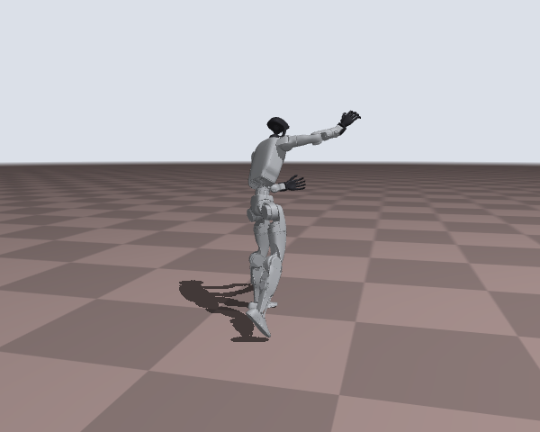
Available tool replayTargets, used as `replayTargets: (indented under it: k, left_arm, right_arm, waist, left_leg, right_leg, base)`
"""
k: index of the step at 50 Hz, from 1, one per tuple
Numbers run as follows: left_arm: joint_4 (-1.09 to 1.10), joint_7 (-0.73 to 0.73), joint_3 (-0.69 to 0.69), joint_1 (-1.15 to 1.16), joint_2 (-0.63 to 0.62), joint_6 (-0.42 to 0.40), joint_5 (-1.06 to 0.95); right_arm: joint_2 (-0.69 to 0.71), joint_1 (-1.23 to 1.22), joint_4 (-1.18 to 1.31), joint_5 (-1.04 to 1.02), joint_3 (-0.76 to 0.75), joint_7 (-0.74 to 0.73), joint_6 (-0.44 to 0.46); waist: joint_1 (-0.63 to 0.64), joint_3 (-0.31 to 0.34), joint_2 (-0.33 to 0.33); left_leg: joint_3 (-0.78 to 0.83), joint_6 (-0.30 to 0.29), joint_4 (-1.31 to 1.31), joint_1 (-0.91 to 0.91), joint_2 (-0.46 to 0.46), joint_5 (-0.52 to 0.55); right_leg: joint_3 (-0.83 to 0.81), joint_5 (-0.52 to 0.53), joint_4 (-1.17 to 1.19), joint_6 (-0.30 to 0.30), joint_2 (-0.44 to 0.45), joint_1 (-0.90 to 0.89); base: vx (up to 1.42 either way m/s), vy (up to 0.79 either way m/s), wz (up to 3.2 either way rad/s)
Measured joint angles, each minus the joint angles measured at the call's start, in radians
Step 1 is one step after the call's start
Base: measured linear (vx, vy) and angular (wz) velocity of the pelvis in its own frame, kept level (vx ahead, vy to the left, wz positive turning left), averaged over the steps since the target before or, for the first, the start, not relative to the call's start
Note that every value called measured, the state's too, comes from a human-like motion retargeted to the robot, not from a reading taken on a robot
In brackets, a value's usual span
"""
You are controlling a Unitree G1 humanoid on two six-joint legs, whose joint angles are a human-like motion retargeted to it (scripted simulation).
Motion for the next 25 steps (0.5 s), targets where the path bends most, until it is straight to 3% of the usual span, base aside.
replayTargets:
  k: [5,7,10,13,18,20,22,25]
  left_arm:
    - [-0.14,0.018,0.133,0.114,-0.085,0.015,-0.026]
    - [-0.202,0.005,0.172,0.159,-0.128,0.021,-0.052]
    - [-0.274,0.006,0.206,0.23,-0.188,0.028,-0.041]
    - [-0.328,0.009,0.214,0.311,-0.232,0.022,-0.049]
    - [-0.425,-0.001,0.207,0.451,-0.282,0.038,-0.135]
    - [-0.456,0.007,0.233,0.503,-0.28,0.03,-0.152]
    - [-0.468,0.038,0.256,0.552,-0.288,0.001,-0.117]
    - [-0.471,0.052,0.257,0.596,-0.287,-0.005,-0.102]
  right_arm:
    - [0.026,0.574,-0.8,-0.256,-0.387,-0.055,-0.052]
    - [0.091,0.775,-1.047,-0.443,-0.498,-0.06,-0.017]
    - [0.217,0.99,-1.294,-0.823,-0.573,-0.028,0.061]
    - [0.393,1.127,-1.346,-1.02,-0.493,-0.018,0.082]
    - [0.742,1.253,-1.273,-0.884,-0.277,-0.148,0.112]
    - [0.888,1.213,-1.234,-0.721,-0.112,-0.051,0.108]
    - [0.951,1.158,-1.199,-0.872,-0.083,-0.147,0.141]
    - [0.99,1.125,-1.162,-0.909,-0.056,-0.118,0.16]
  waist:
    - [0.001,0.03,-0.004]
    - [0.015,0.096,-0.027]
    - [0.044,0.164,-0.011]
    - [0.072,0.175,0.01]
    - [0.099,0.175,0.055]
    - [0.041,0.175,0.031]
    - [-0.007,0.175,0.029]
    - [-0.067,0.175,0.069]
  left_leg:
    - [0.127,0.026,-0.106,-0.016,-0.043,0.077]
    - [0.181,0.053,-0.118,-0.017,-0.104,0.096]
    - [0.249,0.058,-0.113,-0.067,-0.102,0.107]
    - [0.319,0.05,-0.104,-0.17,-0.079,0.126]
    - [0.43,0.003,-0.12,-0.357,-0.034,0.177]
    - [0.473,-0.002,-0.143,-0.457,-0.043,0.213]
    - [0.518,-0.002,-0.143,-0.548,-0.062,0.23]
    - [0.572,-0.002,-0.143,-0.653,-0.084,0.259]
  right_leg:
    - [-0.14,-0.095,-0.005,0.0,-0.15,-0.107]
    - [-0.22,-0.159,0.007,-0.007,-0.254,-0.135]
    - [-0.424,-0.237,-0.006,-0.073,-0.319,-0.191]
    - [-0.701,-0.285,-0.052,-0.141,-0.359,-0.262]
    - [-1.129,-0.327,-0.166,-0.18,-0.352,-0.389]
    - [-1.11,-0.332,-0.2,-0.191,-0.35,-0.519]
    - [-1.038,-0.337,-0.188,-0.166,-0.378,-0.657]
    - [-0.951,-0.318,-0.143,-0.142,-0.411,-0.837]
  base:
    - [-0.31,0.25,-0.95]
    - [-0.28,0.19,-0.98]
    - [-0.28,0.02,-1.21]
    - [-0.31,-0.04,-1.37]
    - [-0.34,-0.07,-1.33]
    - [-0.37,0.0,-1.05]
    - [-0.35,0.03,-0.76]
    - [-0.32,0.09,-0.58]
